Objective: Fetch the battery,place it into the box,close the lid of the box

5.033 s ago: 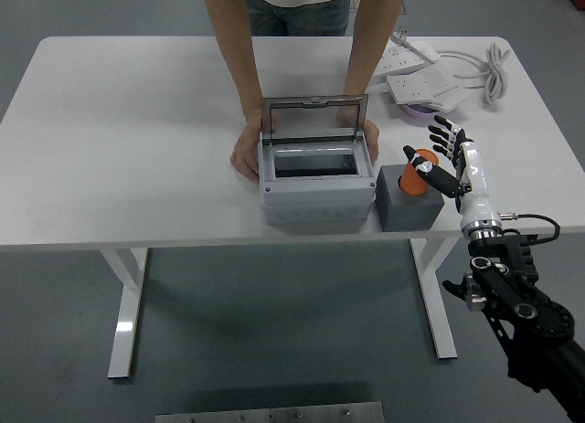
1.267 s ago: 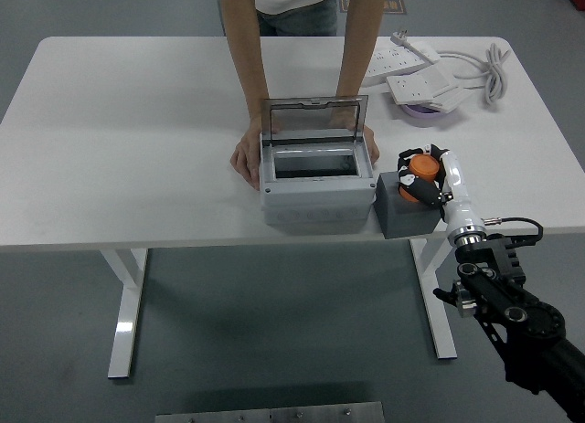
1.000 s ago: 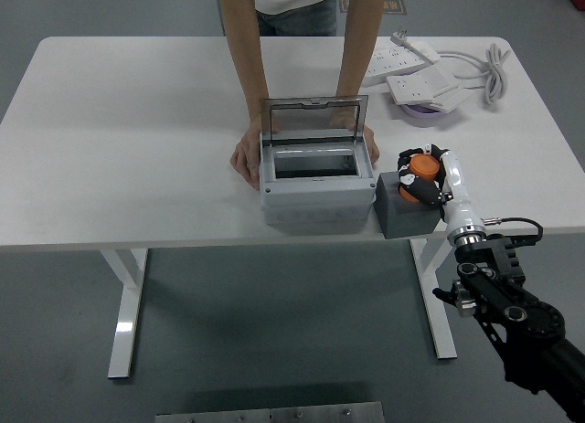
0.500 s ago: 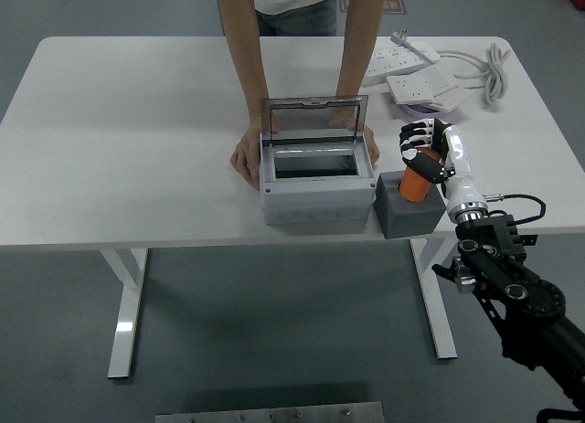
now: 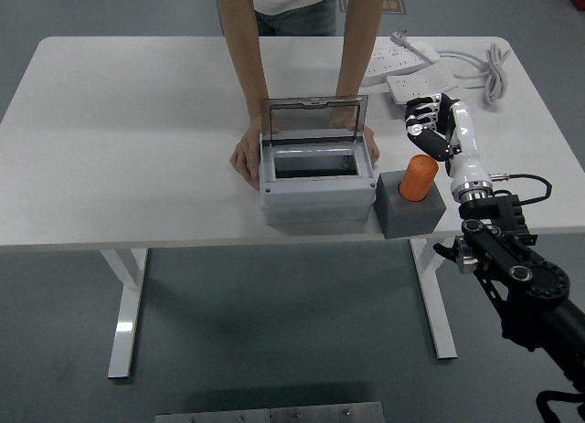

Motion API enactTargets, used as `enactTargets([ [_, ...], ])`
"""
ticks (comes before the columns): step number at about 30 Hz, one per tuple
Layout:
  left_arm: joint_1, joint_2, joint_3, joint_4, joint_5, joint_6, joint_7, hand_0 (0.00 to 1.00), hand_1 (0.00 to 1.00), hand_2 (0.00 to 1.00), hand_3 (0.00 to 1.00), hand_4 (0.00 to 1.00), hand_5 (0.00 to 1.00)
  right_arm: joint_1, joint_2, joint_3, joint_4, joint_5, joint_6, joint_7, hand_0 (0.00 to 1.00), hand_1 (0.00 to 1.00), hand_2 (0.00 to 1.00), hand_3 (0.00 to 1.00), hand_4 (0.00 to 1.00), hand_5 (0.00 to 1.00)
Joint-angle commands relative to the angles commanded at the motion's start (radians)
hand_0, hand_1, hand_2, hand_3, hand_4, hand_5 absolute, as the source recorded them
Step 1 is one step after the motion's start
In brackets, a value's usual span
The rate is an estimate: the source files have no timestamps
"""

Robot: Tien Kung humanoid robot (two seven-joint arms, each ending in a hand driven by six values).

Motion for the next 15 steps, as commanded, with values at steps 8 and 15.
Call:
enactTargets([
  [8, -0.001, -0.002, -0.002, 0.0, 0.001, -0.001, 0.002, 0.817, 0.889, 0.831, 0.822, 0.835, 0.561, 0.002, -0.001, 0.007, -0.005, -0.014, 0.043, -0.01, 0.228, 0.322, 0.329, 0.407, 0.471, 0.11],
  [15, -0.002, -0.001, -0.003, -0.001, 0.003, -0.002, 0.002, 0.818, 0.89, 0.832, 0.823, 0.836, 0.563, 0.002, -0.005, 0.02, -0.011, -0.024, 0.07, -0.018, 0.285, 0.426, 0.437, 0.472, 0.625, 0.185],
])
